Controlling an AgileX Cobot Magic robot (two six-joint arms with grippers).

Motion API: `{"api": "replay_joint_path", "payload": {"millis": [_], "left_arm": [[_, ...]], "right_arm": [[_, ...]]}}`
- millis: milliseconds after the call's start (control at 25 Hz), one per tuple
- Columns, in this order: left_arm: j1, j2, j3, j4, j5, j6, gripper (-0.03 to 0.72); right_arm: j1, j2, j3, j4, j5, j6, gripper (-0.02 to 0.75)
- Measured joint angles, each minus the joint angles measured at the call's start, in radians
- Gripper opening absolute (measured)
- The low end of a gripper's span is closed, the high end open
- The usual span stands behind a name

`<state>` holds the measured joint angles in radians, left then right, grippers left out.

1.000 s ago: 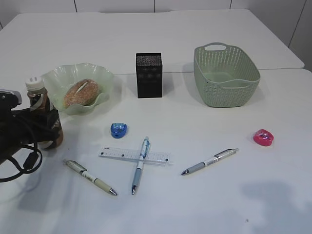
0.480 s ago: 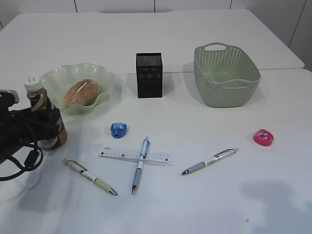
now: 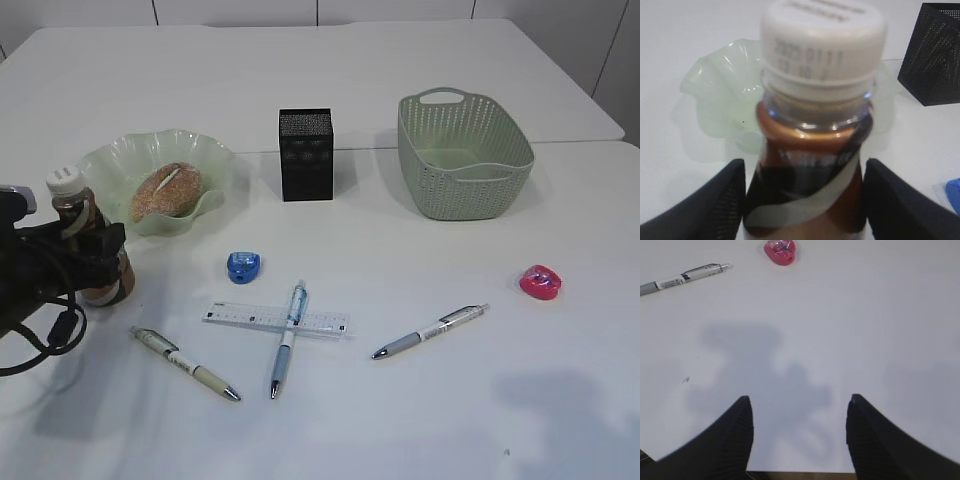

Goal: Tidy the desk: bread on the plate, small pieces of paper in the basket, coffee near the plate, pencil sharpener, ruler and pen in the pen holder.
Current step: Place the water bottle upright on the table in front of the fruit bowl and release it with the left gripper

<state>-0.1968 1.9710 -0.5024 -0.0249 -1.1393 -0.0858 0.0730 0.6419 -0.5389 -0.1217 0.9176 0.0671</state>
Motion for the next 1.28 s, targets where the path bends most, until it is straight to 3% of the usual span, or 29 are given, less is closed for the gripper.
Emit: {"api": "replay_joint_path", "payload": {"millis": [560, 800, 1280], "left_arm": [[0.000, -0.067, 0.041, 0.000, -0.004, 0.005, 0.512], [0.000, -0.077, 0.041, -0.030, -0.004, 0.032, 0.601], [0.000, -0.091, 0.043, -0.011, -0.004, 0.061, 0.602]], "right_arm": [[0.000, 0.000, 0.000, 0.000, 0.000, 0.000, 0.467], [0.000, 0.000, 0.000, 0.000, 0.000, 0.000, 0.467], [0.000, 0.000, 0.000, 0.000, 0.000, 0.000, 0.466]]}}
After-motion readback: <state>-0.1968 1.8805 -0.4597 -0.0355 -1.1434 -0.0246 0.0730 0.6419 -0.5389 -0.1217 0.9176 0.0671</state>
